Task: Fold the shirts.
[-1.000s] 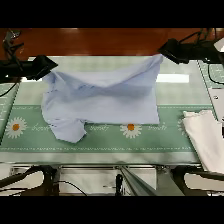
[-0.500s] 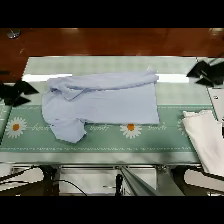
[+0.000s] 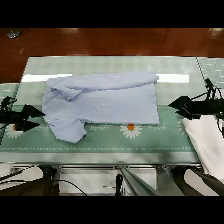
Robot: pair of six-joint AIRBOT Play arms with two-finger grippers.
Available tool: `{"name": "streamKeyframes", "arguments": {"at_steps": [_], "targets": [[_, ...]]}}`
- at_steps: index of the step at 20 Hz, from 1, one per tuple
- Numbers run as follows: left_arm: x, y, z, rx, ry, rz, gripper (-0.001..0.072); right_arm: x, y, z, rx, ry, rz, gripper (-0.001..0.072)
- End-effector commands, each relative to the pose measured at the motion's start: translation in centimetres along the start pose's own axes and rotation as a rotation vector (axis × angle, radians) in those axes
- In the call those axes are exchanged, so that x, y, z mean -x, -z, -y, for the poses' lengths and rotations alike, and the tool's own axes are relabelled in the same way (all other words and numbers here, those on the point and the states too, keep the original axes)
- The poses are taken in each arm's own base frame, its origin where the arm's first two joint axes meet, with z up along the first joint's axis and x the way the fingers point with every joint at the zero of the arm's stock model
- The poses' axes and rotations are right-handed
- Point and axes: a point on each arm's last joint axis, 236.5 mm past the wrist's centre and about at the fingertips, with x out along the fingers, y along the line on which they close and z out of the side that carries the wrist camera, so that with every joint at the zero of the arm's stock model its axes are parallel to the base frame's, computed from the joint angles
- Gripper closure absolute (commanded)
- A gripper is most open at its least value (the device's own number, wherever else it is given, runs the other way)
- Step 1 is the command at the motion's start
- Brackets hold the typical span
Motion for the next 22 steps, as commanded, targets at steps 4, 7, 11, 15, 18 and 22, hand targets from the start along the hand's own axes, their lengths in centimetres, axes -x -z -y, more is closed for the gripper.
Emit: {"name": "streamKeyframes", "arguments": {"at_steps": [4, 7, 11, 15, 18, 22], "targets": [[-3.3, -1.3, 2.7, -0.114, 0.096, 0.048, 0.0008, -0.5, -0.1, -1.5, -0.064, -0.093, 0.041, 0.0094], [-5.2, 0.4, 4.0, -0.165, 0.090, -0.032, 0.0074, 0.2, -1.8, -1.0, -0.076, -0.072, 0.095, 0.0094], [-4.4, 0.8, 5.9, -0.225, 0.117, -0.075, 0.0689, 0.7, 0.4, 4.3, -0.102, 0.122, 0.002, 0.0094], [-3.1, -0.4, 7.3, -0.263, 0.129, -0.053, 0.0689, -3.5, 6.9, 4.6, -0.065, 0.178, -0.268, 0.0095], [-2.7, -0.4, 7.8, -0.270, 0.142, -0.053, 0.0689, -6.7, 6.4, 2.7, -0.064, 0.134, -0.269, 0.0095], [-2.7, -0.4, 7.9, -0.270, 0.143, -0.055, 0.0689, -9.4, 4.6, -0.5, -0.037, 0.073, -0.283, 0.0095]]}}
